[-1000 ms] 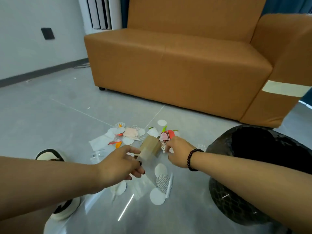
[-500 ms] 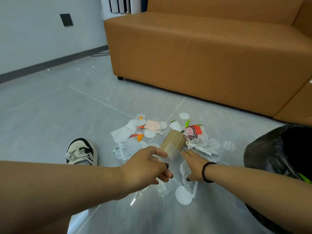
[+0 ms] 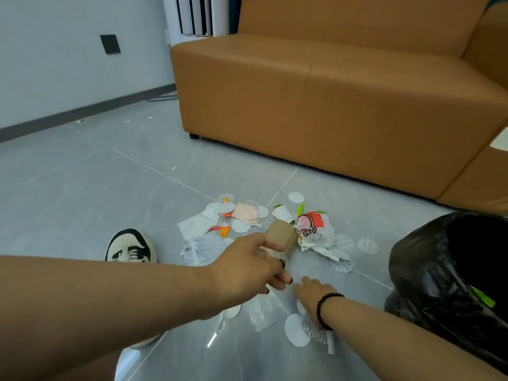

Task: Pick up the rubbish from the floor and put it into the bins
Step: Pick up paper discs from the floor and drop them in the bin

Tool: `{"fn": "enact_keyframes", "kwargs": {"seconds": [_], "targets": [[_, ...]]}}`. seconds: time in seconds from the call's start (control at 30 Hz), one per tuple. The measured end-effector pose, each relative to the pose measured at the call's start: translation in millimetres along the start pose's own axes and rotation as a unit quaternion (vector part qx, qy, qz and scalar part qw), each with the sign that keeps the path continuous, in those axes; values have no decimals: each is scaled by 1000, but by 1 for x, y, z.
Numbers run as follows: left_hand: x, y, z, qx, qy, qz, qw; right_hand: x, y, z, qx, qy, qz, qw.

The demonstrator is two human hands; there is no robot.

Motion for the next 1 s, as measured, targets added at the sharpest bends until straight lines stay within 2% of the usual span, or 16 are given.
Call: {"fn": "enact_keyframes", "kwargs": {"seconds": [0.2, 0.33, 0.47, 0.57, 0.67, 0.73, 0.83, 0.93, 1.0], "targets": [[-3, -1, -7, 21, 0, 2, 1000, -24, -29, -15, 154, -26, -57, 986], [-2, 1, -17, 50, 1, 12, 999, -32, -31, -10, 162, -14, -23, 986], [-3, -4, -37, 101, 5, 12, 995, -57, -22, 43, 154, -89, 50, 983], [-4, -15, -42, 190, -65, -26, 979, -97, -17, 100, 112, -142, 99, 979], [-11, -31, -49, 289, -125, -93, 945, -157, -21, 149, 96, -200, 108, 969], [-19, -38, -56, 293, -129, -117, 940, -199, -28, 166, 118, -227, 89, 963], [-29, -42, -74, 243, -60, -130, 959, -244, -33, 164, 228, -247, 75, 939], [-37, -44, -102, 175, 66, -117, 975, -271, -36, 139, 400, -240, 67, 882], [-44, -51, -112, 173, 80, -141, 971, -279, -43, 126, 456, -238, 52, 856]]}}
Point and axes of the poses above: each hand's wrist, its own x-axis towards the middle knuckle, its own z-axis out of the back of the hand, y = z × x, the point moved 6 cm from there along x, towards the middle knuckle, and after that the axes turned 11 degrees about z, right-handed, at the moved point
